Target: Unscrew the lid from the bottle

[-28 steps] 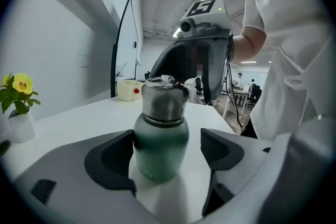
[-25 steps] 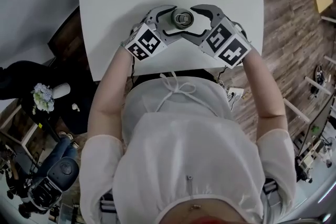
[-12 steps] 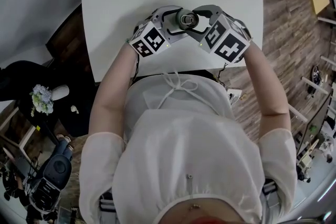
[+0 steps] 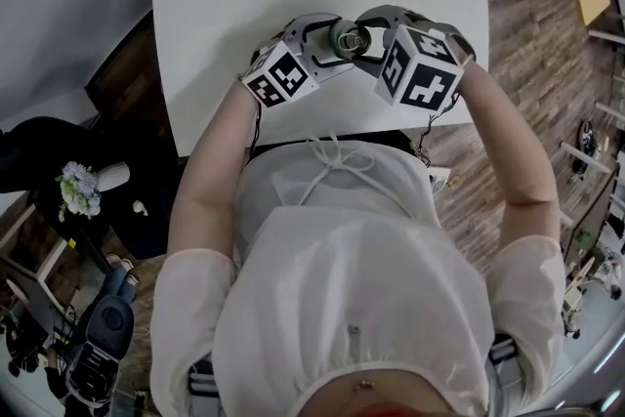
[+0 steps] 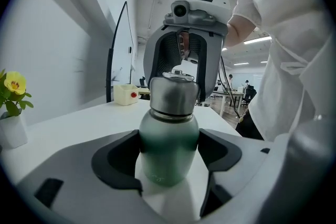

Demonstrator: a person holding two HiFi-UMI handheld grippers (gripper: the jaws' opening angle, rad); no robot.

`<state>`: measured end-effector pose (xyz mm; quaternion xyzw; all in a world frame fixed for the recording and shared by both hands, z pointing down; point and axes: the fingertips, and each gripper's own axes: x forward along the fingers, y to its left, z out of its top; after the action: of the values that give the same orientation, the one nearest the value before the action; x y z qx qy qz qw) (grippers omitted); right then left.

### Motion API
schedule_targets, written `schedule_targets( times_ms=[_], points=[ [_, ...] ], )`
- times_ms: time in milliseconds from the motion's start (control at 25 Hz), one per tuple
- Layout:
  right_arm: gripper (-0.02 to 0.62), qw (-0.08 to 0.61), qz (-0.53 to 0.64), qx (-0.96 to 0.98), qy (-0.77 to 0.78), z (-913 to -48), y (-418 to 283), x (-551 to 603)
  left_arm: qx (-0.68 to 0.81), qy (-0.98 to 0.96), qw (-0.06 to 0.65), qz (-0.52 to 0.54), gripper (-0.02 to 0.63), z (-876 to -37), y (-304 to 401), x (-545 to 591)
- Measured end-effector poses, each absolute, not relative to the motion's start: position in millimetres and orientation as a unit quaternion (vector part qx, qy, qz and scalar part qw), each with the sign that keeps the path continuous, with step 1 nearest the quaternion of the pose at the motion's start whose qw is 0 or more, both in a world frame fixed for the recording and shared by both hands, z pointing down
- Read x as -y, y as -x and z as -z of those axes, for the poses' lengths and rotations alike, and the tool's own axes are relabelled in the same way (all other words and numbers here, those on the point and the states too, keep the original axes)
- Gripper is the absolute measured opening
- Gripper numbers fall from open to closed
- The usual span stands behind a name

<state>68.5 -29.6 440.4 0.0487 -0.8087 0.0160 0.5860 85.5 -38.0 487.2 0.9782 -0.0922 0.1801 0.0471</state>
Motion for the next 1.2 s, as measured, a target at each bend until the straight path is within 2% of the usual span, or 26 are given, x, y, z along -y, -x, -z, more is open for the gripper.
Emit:
schedule_targets(
  times_ms=[240, 440, 560, 680, 760, 1000, 1200],
  points=[
    [0.245, 0.599, 0.093, 0.792, 0.076, -441.5, -70.6, 26.8, 0.089, -0.977, 0.053, -0.187, 0.364, -488.5, -85.8, 36.6],
    [0.247, 0.608, 0.095, 0.780, 0.115, -442.0, -69.4, 26.8, 0.092, -0.976, 0.060, -0.188, 0.365, -490.3, -84.5, 36.6],
    [0.257, 0.615, 0.057, 0.782, 0.077, -440.7, -71.2, 28.0, 0.091, -0.976, 0.058, -0.190, 0.365, -488.3, -85.8, 35.6],
    [0.332, 0.593, -0.014, 0.805, 0.015, -431.8, -72.4, 31.7, 0.086, -0.976, 0.049, -0.194, 0.364, -488.0, -86.9, 35.5],
    [0.349, 0.568, -0.077, 0.819, -0.033, -425.4, -71.8, 36.3, 0.085, -0.976, 0.048, -0.193, 0.365, -487.6, -86.3, 36.5],
    [0.322, 0.516, -0.215, 0.819, -0.127, -430.5, -64.7, 33.4, 0.083, -0.977, 0.051, -0.190, 0.365, -487.3, -86.6, 36.7],
    [0.265, 0.527, -0.214, 0.811, -0.138, -439.6, -63.4, 32.0, 0.081, -0.976, 0.051, -0.196, 0.365, -488.7, -87.1, 35.5]
  ],
)
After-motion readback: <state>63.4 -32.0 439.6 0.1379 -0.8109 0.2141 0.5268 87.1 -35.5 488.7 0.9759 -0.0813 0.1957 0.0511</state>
